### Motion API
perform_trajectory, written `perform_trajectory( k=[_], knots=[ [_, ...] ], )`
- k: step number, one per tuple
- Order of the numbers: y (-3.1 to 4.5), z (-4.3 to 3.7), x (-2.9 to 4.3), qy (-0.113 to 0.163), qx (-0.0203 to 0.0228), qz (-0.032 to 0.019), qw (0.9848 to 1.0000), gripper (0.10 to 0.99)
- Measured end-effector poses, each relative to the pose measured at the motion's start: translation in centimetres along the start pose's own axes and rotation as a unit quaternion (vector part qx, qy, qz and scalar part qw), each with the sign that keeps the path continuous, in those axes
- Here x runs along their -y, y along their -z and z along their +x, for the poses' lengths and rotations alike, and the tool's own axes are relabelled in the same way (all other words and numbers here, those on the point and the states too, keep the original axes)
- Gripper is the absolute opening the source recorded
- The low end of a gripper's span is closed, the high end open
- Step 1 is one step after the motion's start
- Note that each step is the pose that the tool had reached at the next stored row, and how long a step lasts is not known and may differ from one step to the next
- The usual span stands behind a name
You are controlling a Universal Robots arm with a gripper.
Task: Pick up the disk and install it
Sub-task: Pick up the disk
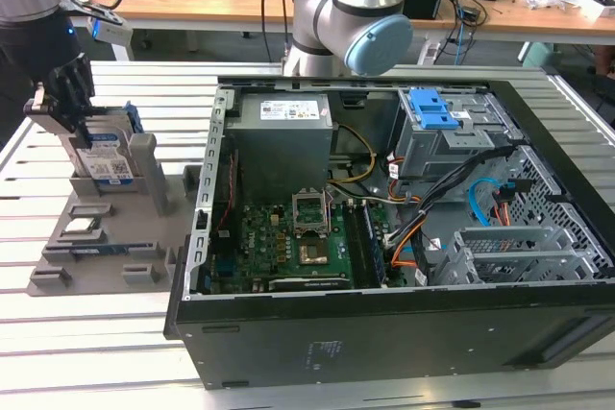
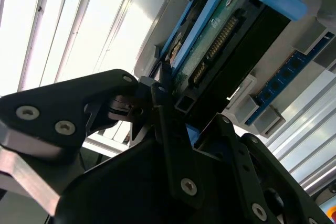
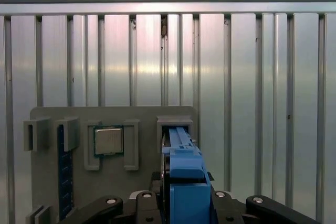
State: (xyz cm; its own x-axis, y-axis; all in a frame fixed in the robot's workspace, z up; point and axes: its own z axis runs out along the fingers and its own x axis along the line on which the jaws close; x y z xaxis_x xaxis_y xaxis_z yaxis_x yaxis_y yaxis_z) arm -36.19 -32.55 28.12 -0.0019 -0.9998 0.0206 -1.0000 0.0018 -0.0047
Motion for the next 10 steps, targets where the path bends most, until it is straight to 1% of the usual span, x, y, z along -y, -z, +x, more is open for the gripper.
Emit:
perform_trajectory(
  k=[2, 10],
  knots=[
    [0.08, 0.00, 0.00, 0.000, 0.0001, 0.0001, 1.0000, 0.365],
    [1.18, 0.02, 0.01, 0.000, 0.0000, 0.0000, 1.0000, 0.365]
  ],
)
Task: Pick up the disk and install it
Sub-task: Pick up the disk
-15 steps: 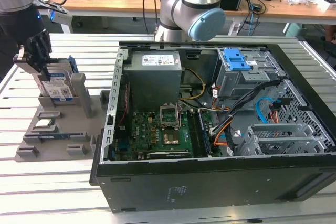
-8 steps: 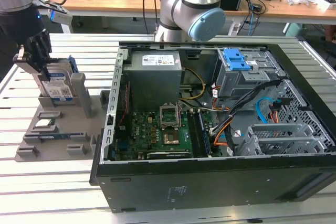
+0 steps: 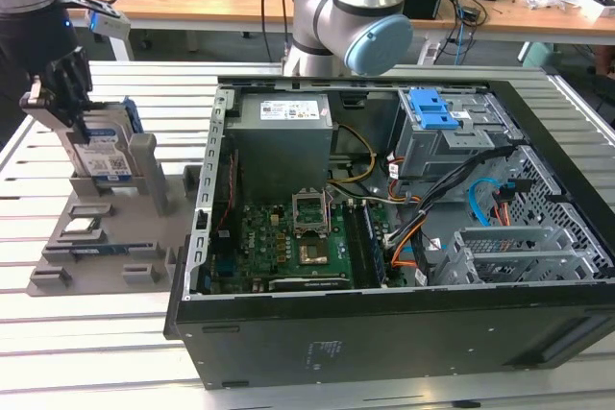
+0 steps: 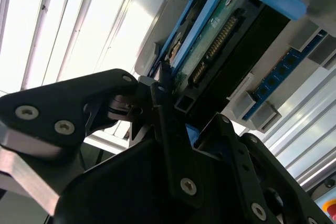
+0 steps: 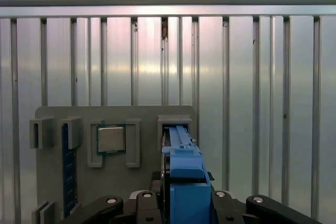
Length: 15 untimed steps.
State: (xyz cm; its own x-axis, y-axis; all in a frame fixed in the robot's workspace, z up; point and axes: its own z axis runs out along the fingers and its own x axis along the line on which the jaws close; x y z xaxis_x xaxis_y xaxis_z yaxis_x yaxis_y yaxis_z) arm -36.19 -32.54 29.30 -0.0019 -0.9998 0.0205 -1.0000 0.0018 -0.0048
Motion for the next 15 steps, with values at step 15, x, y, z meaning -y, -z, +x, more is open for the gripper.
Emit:
perform_trajectory(
  k=[15],
  knots=[
    [2.59, 0.04, 0.01, 0.000, 0.0000, 0.0000, 1.0000, 0.365]
  ],
)
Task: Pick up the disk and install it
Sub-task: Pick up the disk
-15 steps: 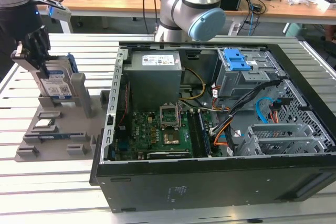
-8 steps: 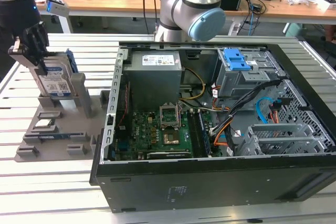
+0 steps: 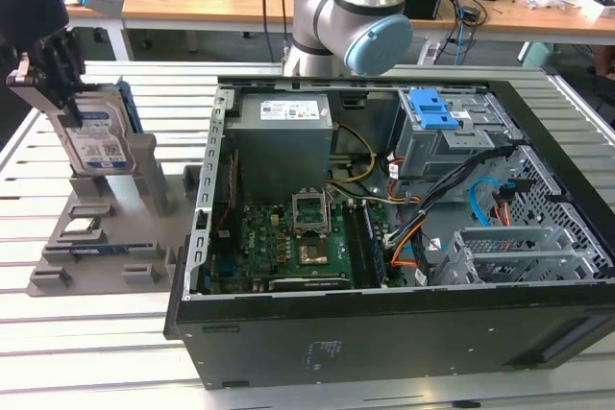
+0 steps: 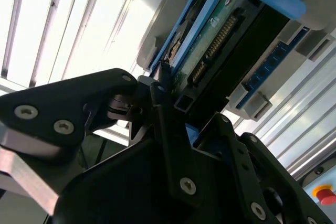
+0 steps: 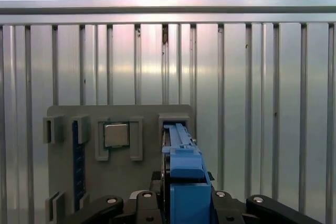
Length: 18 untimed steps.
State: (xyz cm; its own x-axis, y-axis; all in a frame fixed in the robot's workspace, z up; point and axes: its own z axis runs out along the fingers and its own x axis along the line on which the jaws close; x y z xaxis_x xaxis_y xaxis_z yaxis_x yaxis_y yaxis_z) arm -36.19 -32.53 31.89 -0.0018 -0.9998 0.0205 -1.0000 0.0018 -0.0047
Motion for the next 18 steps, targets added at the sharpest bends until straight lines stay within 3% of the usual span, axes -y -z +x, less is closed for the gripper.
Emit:
perform_trajectory(
  k=[18],
  knots=[
    [3.36, 0.00, 0.08, 0.000, 0.0000, 0.0000, 1.0000, 0.365]
  ],
)
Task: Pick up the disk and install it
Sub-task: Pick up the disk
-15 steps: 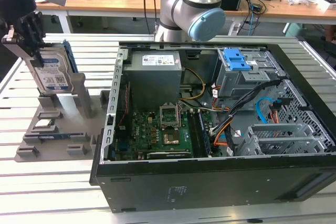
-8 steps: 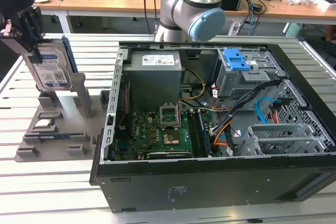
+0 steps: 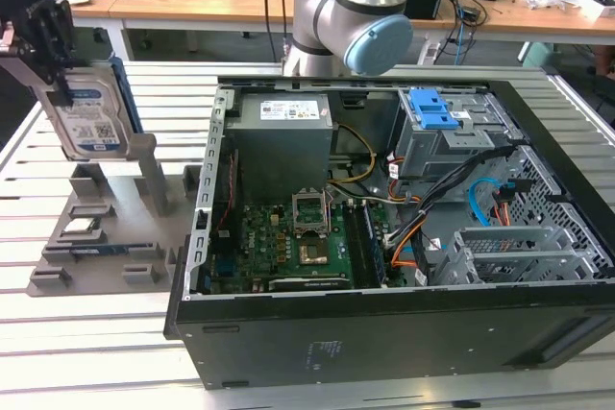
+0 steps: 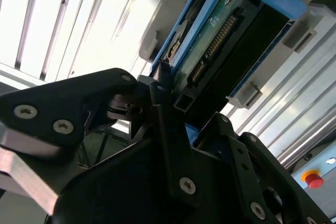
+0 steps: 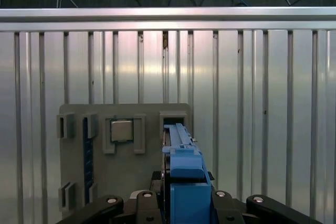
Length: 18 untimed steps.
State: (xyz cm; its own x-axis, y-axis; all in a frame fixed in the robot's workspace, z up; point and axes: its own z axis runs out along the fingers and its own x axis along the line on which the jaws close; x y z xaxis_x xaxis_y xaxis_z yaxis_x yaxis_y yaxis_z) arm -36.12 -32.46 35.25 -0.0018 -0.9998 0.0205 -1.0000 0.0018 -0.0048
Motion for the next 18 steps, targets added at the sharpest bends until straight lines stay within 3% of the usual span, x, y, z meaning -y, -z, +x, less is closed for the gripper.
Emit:
perform_trajectory(
  k=[2, 4, 15, 18],
  knots=[
    [0.50, 0.00, 0.02, 0.000, 0.0000, 0.0000, 1.0000, 0.365],
    [4.30, -0.02, 0.24, 0.000, 0.0000, 0.0000, 1.0000, 0.365],
    [6.31, -0.03, 0.38, 0.000, 0.0000, 0.0000, 1.0000, 0.365],
    [7.18, -0.03, 0.43, 0.000, 0.0000, -0.0001, 1.0000, 0.365]
  ],
)
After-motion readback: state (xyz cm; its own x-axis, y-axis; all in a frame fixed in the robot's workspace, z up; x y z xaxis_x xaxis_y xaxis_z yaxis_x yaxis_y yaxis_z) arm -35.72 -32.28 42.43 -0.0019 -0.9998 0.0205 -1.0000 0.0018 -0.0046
